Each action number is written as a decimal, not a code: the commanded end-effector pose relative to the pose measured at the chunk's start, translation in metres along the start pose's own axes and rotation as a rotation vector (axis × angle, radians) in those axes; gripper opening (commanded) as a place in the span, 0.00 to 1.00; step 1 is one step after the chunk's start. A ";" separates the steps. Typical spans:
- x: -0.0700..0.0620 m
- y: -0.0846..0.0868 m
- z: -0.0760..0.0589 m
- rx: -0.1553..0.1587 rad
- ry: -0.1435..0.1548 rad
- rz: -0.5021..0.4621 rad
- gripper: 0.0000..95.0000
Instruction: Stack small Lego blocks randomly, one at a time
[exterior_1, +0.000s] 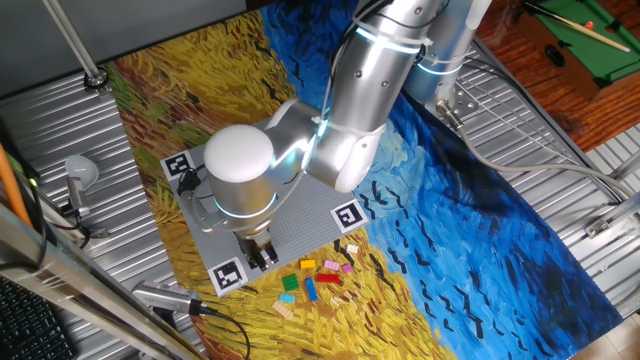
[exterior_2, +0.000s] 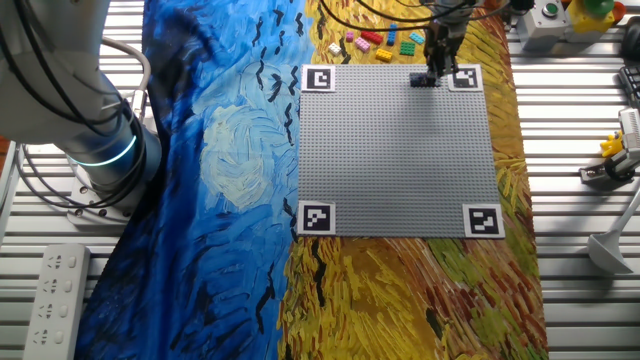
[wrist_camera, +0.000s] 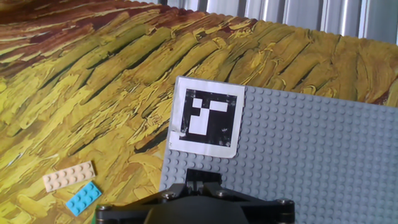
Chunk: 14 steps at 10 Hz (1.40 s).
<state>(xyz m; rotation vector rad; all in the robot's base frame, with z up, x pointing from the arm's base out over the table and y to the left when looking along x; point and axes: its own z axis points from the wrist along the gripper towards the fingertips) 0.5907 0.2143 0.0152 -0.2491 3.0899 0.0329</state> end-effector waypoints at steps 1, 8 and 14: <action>0.001 -0.001 -0.006 0.001 0.005 -0.004 0.00; 0.019 -0.015 -0.012 -0.010 0.005 -0.037 0.00; 0.015 -0.006 0.003 -0.004 0.000 -0.030 0.00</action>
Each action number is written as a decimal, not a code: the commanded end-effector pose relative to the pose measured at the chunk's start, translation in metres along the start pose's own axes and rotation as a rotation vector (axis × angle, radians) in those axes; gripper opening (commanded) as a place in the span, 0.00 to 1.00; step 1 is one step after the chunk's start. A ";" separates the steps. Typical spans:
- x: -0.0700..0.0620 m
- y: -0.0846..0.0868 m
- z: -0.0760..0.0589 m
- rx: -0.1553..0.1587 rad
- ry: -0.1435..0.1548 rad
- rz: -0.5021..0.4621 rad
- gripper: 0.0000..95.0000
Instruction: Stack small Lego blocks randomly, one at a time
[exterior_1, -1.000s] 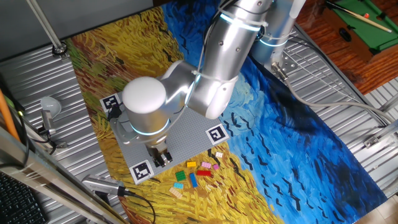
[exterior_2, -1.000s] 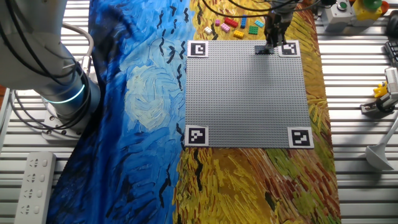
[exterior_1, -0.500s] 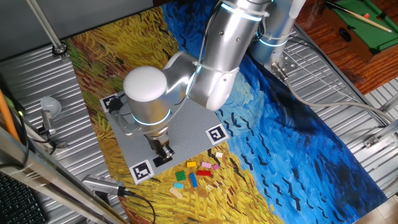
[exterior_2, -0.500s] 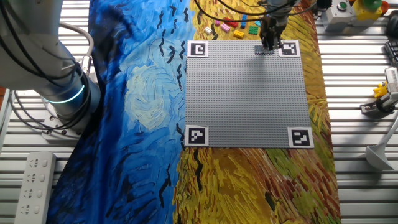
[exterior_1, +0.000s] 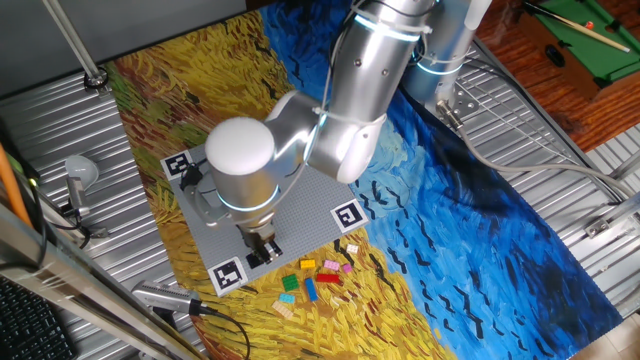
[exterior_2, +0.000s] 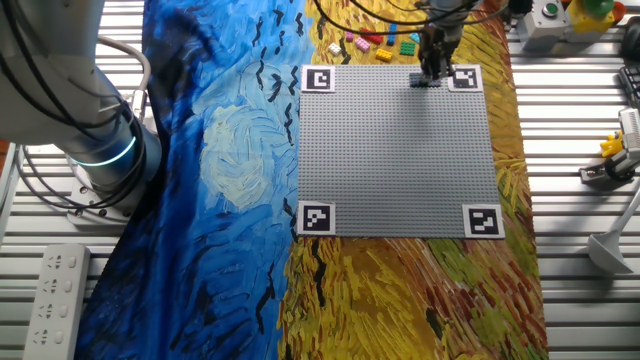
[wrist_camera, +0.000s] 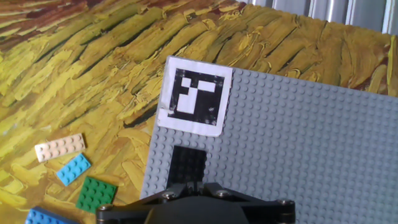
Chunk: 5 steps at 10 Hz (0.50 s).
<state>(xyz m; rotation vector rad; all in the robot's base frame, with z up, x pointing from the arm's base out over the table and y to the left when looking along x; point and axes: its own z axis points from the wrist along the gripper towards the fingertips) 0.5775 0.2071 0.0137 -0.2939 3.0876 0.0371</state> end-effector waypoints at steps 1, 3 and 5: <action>0.004 0.000 0.009 -0.001 -0.007 -0.003 0.00; 0.004 0.000 0.005 0.002 -0.011 -0.014 0.00; 0.004 0.000 -0.005 -0.003 0.000 -0.013 0.00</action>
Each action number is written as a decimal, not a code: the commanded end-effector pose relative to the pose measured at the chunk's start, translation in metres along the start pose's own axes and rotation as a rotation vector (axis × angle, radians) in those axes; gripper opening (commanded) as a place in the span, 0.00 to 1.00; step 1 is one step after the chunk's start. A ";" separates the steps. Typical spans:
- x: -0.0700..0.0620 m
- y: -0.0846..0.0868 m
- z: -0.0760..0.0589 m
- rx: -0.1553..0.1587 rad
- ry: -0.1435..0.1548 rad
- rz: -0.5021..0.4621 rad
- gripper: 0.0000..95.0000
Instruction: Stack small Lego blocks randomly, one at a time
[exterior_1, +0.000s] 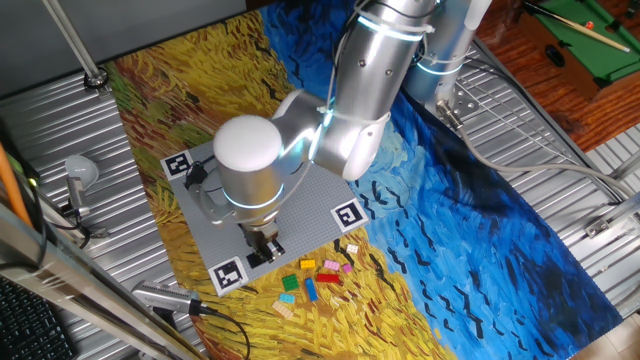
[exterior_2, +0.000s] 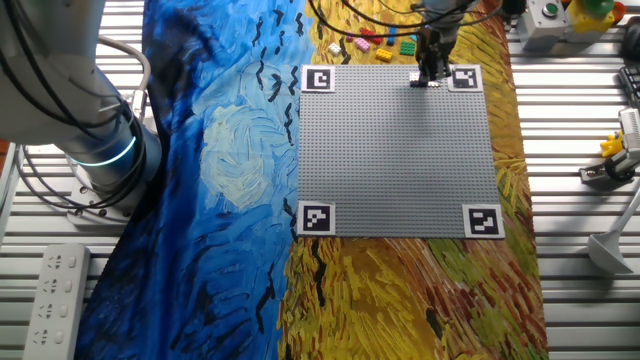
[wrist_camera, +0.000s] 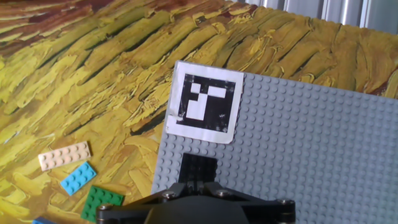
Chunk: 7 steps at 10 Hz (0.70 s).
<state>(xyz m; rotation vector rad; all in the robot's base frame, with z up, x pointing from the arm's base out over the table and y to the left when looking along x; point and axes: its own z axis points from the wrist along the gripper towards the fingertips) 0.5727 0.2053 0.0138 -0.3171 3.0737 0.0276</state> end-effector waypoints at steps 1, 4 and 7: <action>-0.001 0.001 -0.011 -0.010 0.015 0.001 0.00; 0.000 0.002 -0.025 -0.013 0.022 0.005 0.00; 0.004 0.003 -0.025 -0.014 0.025 0.004 0.00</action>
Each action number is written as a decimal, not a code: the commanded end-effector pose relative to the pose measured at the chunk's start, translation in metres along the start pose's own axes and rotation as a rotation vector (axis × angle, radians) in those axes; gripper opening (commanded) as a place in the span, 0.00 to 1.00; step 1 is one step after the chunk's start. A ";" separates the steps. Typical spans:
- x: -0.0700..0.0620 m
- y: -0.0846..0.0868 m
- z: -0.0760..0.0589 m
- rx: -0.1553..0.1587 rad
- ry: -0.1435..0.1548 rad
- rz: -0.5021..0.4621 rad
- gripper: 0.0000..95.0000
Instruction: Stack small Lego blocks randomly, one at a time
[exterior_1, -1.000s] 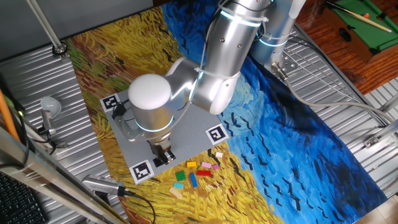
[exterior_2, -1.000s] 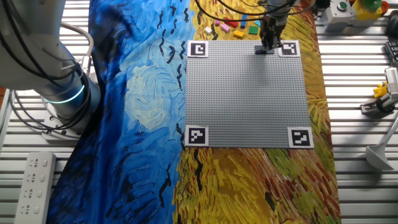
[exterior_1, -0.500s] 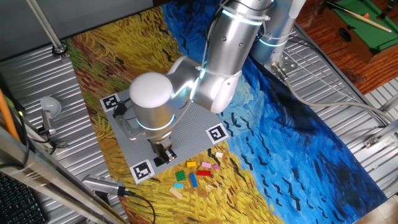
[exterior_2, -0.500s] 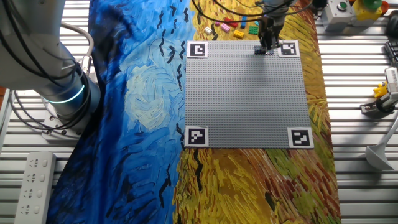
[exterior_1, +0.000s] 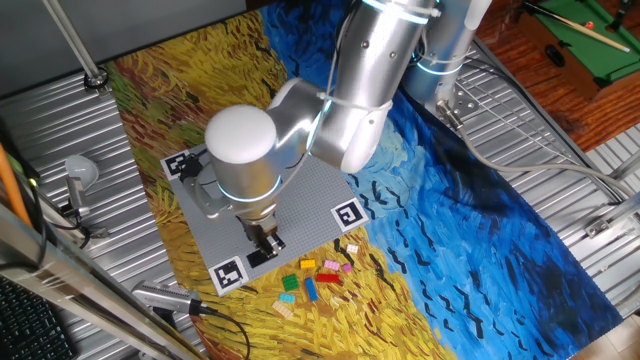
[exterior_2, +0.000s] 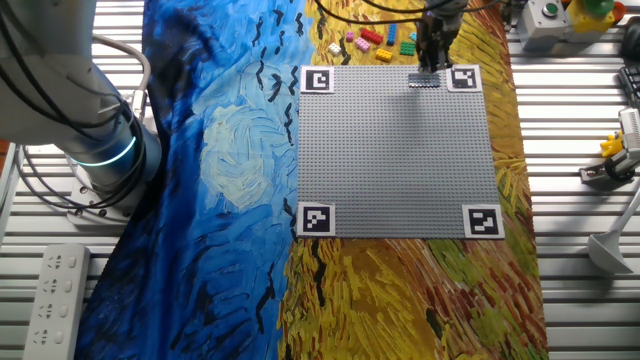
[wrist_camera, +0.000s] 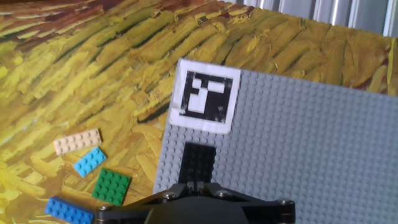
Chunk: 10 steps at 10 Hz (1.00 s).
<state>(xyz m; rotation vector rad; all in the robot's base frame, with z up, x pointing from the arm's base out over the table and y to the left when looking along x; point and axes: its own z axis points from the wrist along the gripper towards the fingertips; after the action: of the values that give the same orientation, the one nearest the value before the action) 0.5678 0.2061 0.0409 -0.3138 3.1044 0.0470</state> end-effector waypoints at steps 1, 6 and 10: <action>0.003 0.000 0.004 0.002 -0.006 -0.001 0.00; 0.007 -0.001 0.033 0.008 -0.024 -0.014 0.00; 0.007 -0.001 0.032 0.005 -0.025 -0.017 0.00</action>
<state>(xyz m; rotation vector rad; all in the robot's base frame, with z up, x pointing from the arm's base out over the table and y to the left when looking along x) 0.5617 0.2051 0.0123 -0.3321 3.0747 0.0386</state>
